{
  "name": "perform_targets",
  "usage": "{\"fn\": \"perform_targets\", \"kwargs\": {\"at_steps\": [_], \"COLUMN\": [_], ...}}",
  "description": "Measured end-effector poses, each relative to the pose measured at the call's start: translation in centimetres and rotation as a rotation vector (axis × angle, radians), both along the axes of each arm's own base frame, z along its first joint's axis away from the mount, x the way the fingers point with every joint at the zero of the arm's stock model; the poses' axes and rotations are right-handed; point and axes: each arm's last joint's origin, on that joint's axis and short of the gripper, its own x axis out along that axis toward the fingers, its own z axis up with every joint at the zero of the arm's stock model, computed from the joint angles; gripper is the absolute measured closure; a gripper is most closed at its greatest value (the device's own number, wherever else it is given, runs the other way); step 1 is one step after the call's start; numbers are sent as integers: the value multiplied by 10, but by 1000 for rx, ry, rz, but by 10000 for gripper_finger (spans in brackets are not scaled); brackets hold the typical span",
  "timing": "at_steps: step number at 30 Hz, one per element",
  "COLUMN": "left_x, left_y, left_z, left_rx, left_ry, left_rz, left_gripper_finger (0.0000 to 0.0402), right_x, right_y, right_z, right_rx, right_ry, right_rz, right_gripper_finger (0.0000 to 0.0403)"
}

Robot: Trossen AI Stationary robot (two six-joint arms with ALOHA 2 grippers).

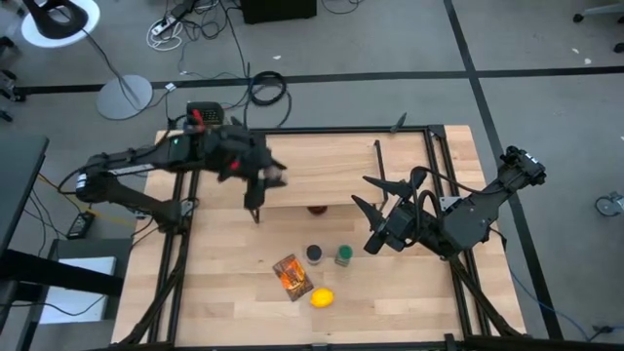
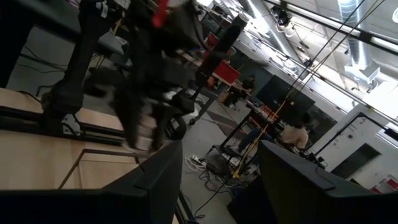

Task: Shelf spices
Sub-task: Remove the brown seasoning bottle from the shelf

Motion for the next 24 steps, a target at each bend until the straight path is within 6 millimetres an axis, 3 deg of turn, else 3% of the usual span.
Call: {"fn": "perform_targets", "kwargs": {"at_steps": [5,8,15,24], "left_x": [-2,2,10,24], "left_y": [-41,-67,-113,-142], "left_z": [0,-10,-65,-140], "left_rx": [18,33,32,-7], "left_ry": [10,37,206,349], "left_rz": [-142,-255,-405,-393], "left_gripper_finger": [225,225,225,225], "right_x": [0,0,0,1], "right_y": [0,0,0,-1], "right_z": [0,0,0,0], "right_rx": [0,0,0,2], "right_ry": [1,0,1,-2], "right_rz": [0,0,1,3], "right_gripper_finger": [198,197,199,202]}}
